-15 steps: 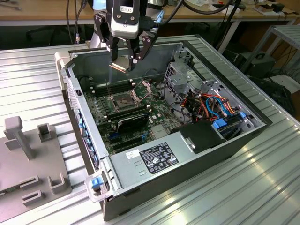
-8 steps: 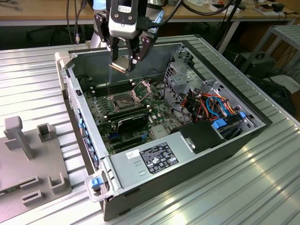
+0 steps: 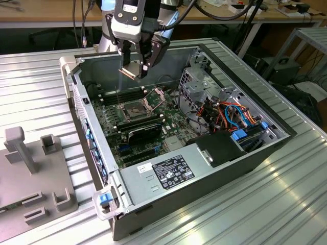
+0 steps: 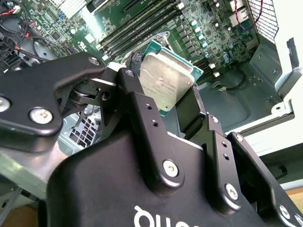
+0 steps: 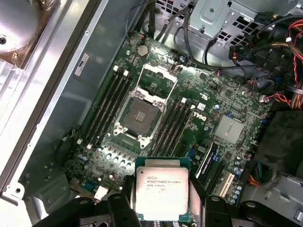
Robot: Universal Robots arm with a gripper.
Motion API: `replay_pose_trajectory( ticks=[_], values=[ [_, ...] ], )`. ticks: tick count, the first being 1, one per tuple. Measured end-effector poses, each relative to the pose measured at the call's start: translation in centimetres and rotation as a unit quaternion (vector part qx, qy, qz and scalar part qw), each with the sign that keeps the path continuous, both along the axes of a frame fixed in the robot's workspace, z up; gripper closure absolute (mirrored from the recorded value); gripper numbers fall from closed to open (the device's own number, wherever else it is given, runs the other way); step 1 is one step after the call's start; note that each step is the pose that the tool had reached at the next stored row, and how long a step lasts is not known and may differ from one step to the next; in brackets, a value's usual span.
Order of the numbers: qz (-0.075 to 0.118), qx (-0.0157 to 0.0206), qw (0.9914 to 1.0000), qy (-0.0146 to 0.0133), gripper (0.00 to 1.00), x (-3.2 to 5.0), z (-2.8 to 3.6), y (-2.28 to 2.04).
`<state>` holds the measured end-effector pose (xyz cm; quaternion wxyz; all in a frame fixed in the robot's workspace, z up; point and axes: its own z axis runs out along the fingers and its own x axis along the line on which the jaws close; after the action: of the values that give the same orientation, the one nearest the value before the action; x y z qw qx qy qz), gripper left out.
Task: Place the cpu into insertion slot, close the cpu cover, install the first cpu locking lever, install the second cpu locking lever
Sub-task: 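Place the cpu into insertion slot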
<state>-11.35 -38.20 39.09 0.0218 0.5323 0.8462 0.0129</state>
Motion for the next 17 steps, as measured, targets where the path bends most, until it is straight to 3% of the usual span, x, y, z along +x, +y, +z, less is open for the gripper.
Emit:
replay_pose_trajectory(
  ticks=[8,12,17],
  values=[
    [-0.005,0.0,0.99999,0.0,0.45,0.0,-0.01,0.0],
    [-0.028,0.0,0.9996,0.0,0.45,0.0,-0.01,0.0],
    [-0.061,0.0,0.99812,0.0,0.45,0.0,-0.01,0.0]
  ],
)
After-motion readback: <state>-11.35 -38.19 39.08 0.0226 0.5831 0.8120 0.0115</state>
